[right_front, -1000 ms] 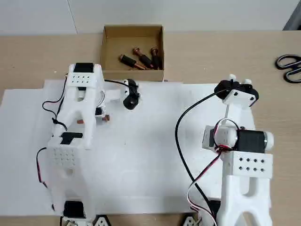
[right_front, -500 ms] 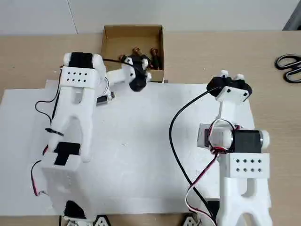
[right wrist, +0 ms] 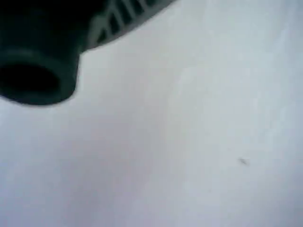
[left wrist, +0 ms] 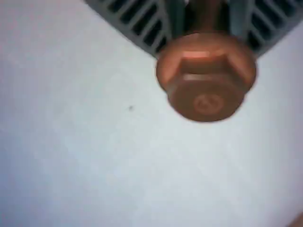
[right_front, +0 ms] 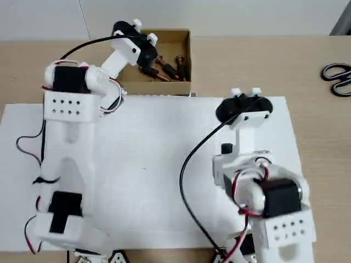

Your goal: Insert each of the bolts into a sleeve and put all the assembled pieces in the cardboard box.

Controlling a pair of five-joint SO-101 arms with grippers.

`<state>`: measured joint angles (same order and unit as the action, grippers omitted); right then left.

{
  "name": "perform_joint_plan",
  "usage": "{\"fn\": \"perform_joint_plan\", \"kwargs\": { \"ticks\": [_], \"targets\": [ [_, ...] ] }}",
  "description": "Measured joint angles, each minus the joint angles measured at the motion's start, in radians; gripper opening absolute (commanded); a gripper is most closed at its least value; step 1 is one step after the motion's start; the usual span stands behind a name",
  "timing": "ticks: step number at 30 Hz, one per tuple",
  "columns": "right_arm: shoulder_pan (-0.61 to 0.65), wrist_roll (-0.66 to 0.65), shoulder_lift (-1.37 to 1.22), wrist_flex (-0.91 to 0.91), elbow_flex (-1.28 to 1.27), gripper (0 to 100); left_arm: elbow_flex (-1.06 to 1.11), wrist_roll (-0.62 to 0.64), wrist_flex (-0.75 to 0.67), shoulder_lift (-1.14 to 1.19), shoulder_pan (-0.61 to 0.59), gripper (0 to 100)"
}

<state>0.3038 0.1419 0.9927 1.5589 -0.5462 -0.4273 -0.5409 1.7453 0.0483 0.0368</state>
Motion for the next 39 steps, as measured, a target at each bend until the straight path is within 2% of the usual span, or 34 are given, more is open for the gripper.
{"fn": "perform_joint_plan", "kwargs": {
  "ticks": [7, 12, 21, 29, 34, 39],
  "targets": [
    [0.100, 0.000, 0.153, -0.068, -0.040, 0.5, 0.101, 0.166, -0.014, -0.239, 0.064, 1],
    [0.152, 0.000, 0.275, -0.181, -0.195, 0.5, 0.293, 0.384, -0.087, -0.422, 0.075, 1],
    [0.204, -0.097, 0.437, -0.442, -0.503, 0.5, 0.781, 0.789, -0.463, -0.783, 0.107, 1],
    [0.336, -0.190, 0.551, -0.551, -0.700, 0.4, 1.178, 1.077, -0.781, -1.073, 0.114, 1],
    [0.394, -0.244, 0.632, -0.589, -0.784, 0.4, 1.306, 1.188, -0.821, -1.197, 0.120, 1],
    [0.400, -0.315, 0.712, -0.641, -0.861, 0.4, 1.329, 1.283, -0.812, -1.293, 0.224, 1]
  ]
}}
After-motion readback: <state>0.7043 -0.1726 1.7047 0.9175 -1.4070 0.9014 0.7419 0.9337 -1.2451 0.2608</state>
